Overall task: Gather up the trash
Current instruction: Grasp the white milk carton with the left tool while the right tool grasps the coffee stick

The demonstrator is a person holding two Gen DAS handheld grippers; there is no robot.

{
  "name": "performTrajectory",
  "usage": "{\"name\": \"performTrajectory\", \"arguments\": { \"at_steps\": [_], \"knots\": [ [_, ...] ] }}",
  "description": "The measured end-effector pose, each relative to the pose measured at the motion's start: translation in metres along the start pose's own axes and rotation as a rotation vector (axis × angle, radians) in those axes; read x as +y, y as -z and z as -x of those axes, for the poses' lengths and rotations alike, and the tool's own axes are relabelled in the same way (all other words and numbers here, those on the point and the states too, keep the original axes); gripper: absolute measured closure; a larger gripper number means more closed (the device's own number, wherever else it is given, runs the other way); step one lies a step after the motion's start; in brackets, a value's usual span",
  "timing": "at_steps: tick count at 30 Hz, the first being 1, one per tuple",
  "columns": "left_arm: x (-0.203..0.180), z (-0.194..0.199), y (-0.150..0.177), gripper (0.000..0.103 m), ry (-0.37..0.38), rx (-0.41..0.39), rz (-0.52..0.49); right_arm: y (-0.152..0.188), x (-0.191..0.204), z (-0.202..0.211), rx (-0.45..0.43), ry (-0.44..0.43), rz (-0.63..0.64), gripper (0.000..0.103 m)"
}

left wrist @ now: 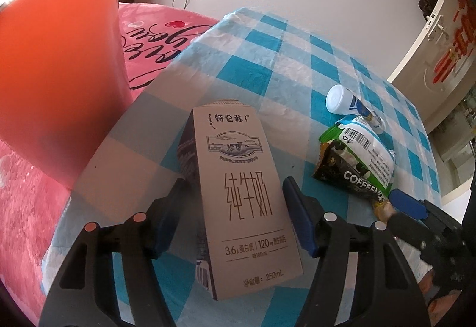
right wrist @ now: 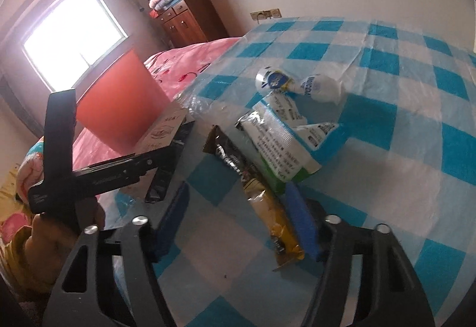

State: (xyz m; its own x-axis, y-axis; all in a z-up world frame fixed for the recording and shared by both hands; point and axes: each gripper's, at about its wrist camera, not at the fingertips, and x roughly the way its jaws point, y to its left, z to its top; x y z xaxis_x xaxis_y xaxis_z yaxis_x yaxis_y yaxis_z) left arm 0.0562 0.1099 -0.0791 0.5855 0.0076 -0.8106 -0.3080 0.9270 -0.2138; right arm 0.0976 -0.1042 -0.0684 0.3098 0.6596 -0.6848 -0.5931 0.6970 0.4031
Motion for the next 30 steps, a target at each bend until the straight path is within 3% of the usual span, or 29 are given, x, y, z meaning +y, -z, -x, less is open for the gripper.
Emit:
{"name": "performTrajectory", "arguments": {
  "at_steps": [8,13,26,30],
  "knots": [
    [0.004,-0.001,-0.001,0.037,0.023,-0.002,-0.005,-0.001,0.006,-0.013,-0.002,0.114,0.066,0.053],
    [0.007,0.001,-0.003,0.042,0.039,-0.013,-0.008,0.0,0.013,-0.022,0.016,0.125,0.089,0.072],
    [0.01,0.0,-0.003,0.041,0.072,-0.03,-0.068,0.005,0.034,-0.033,0.022,0.186,0.152,0.073],
    [0.01,0.0,-0.003,0.041,0.075,-0.035,-0.089,0.007,0.036,-0.034,0.012,0.193,0.152,0.082]
  ]
}}
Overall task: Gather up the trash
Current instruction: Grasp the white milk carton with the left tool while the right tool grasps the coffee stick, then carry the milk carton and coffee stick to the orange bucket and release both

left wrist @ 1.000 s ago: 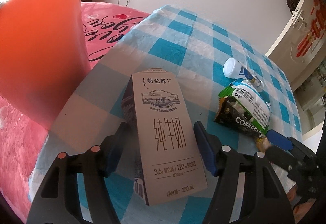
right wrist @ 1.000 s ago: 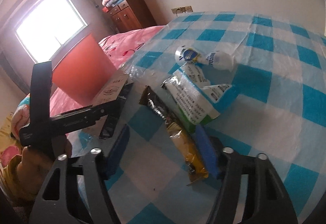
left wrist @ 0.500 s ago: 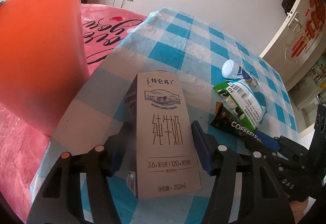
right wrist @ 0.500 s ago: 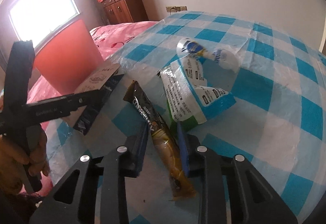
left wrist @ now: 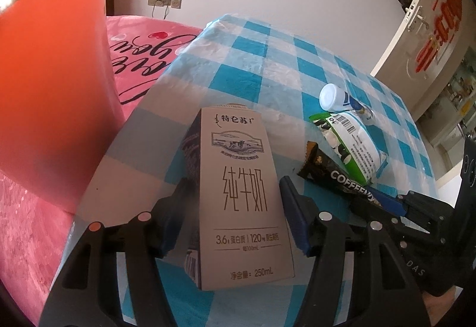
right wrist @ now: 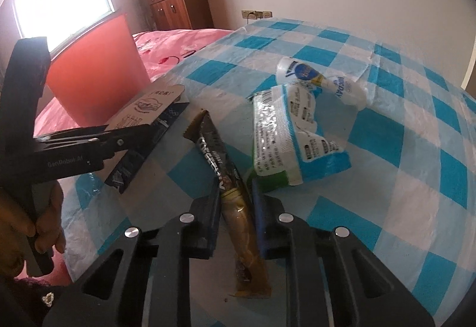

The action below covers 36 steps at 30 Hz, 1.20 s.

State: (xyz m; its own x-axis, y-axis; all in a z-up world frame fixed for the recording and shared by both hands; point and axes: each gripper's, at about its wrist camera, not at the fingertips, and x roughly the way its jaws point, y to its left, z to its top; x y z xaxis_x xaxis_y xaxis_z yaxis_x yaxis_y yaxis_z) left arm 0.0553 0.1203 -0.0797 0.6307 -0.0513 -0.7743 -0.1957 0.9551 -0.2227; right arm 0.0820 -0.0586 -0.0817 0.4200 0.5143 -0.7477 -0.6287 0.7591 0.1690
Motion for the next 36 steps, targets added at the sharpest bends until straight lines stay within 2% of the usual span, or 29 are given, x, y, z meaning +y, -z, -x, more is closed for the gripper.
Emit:
{"name": "performTrajectory", "arguments": {
  "at_steps": [7,18,30,36],
  "knots": [
    [0.001,0.002,0.002,0.042,0.016,-0.008,-0.021,0.003,0.002,0.003,-0.009,0.012,-0.03,0.085],
    [0.013,0.01,0.004,0.043,0.114,-0.017,0.032,0.006,-0.01,0.026,-0.056,-0.037,-0.162,0.09],
    [0.014,0.054,-0.01,0.043,0.221,-0.115,0.033,-0.01,-0.022,0.055,-0.119,-0.192,-0.365,0.09],
    [0.02,0.089,-0.023,0.043,0.257,-0.195,0.031,-0.038,-0.007,0.071,-0.157,-0.244,-0.369,0.09]
  ]
}}
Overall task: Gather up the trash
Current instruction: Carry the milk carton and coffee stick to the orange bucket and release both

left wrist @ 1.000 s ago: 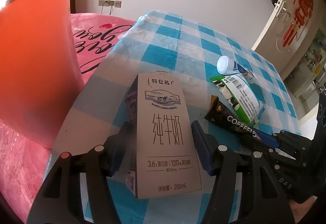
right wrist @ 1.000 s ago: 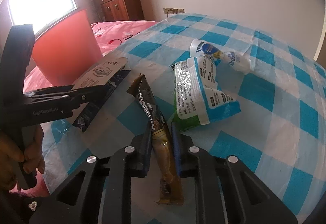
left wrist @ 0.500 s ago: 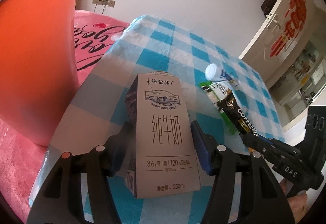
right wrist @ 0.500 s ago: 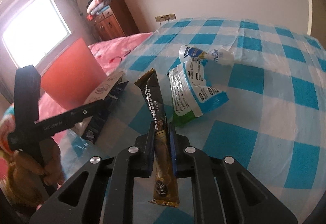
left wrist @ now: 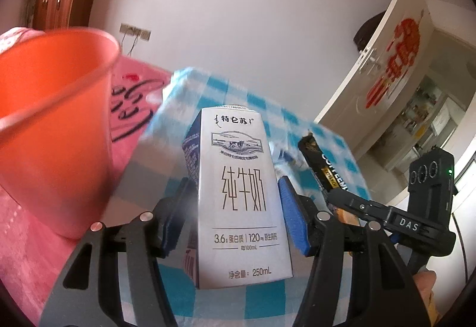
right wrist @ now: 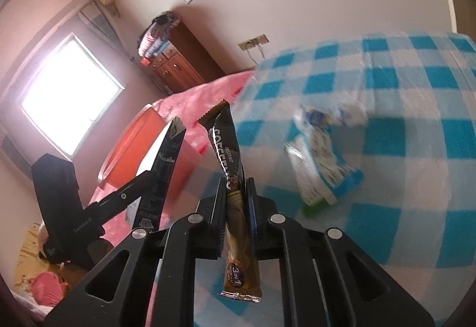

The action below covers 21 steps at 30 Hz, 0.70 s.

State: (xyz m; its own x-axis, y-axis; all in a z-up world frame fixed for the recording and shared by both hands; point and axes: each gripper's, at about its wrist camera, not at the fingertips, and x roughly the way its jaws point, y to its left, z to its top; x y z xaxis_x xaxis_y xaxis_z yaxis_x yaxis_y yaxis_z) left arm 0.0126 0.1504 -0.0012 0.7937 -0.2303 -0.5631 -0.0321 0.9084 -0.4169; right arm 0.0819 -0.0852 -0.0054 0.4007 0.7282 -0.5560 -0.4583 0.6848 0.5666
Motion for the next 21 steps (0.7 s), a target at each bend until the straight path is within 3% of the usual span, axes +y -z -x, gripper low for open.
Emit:
{"name": "performTrajectory", "arguments": {
  "at_steps": [9,16,21],
  "knots": [
    [0.023,0.058,-0.036,0.043,-0.051,-0.147,0.013,-0.039,0.07,-0.02,0.008,-0.108,0.075,0.09],
    [0.067,0.101,-0.06,0.043,-0.163,-0.261,0.066,-0.067,0.134,-0.063,0.067,-0.209,0.141,0.09],
    [0.101,0.112,-0.071,0.042,-0.237,-0.292,0.124,-0.079,0.182,-0.103,0.111,-0.257,0.194,0.09]
  ]
}}
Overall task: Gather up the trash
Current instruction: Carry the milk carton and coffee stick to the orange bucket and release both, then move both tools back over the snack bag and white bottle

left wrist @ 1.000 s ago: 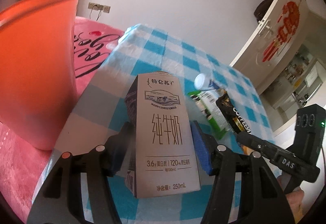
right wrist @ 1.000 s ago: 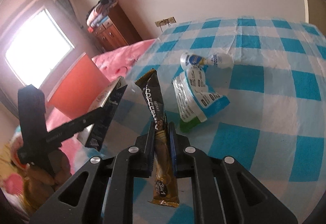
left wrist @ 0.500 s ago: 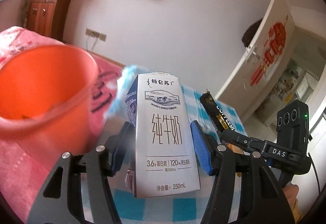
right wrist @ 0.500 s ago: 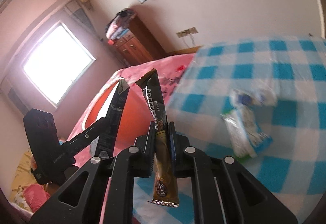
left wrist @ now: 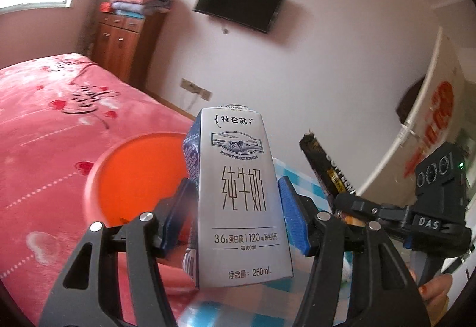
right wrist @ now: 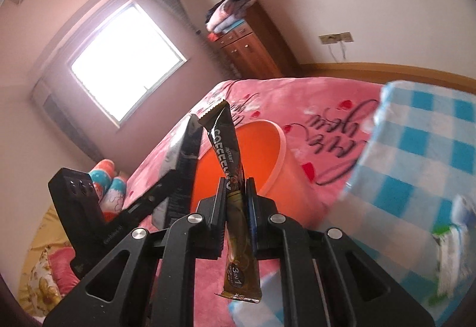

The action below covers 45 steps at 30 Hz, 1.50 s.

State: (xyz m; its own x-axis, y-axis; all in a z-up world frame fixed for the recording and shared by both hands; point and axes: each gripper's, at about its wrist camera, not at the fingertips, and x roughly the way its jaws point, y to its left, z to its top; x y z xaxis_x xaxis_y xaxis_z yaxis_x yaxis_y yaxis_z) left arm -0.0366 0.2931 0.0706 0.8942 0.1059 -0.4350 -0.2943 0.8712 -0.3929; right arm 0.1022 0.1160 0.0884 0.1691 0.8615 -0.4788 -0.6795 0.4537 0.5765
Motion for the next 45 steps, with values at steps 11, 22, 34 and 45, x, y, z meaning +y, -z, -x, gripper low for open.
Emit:
{"name": "performTrajectory", "arguments": {
  "at_steps": [11,22,34,45],
  "knots": [
    [0.038,-0.023,-0.001,0.042,-0.063,0.045,0.062,-0.022,0.009,-0.07,0.059,-0.025,-0.023,0.088],
    [0.041,-0.033,0.009,0.026,-0.123,0.074,0.041,-0.011,0.002,-0.052,-0.034,0.135,0.031,0.013],
    [0.015,-0.017,0.015,0.02,-0.126,-0.034,-0.04,0.032,-0.037,0.012,-0.191,0.324,0.073,0.007],
    [-0.024,-0.007,0.021,0.02,-0.041,-0.078,-0.065,0.064,-0.062,0.067,-0.3,0.431,0.067,0.005]
  ]
}}
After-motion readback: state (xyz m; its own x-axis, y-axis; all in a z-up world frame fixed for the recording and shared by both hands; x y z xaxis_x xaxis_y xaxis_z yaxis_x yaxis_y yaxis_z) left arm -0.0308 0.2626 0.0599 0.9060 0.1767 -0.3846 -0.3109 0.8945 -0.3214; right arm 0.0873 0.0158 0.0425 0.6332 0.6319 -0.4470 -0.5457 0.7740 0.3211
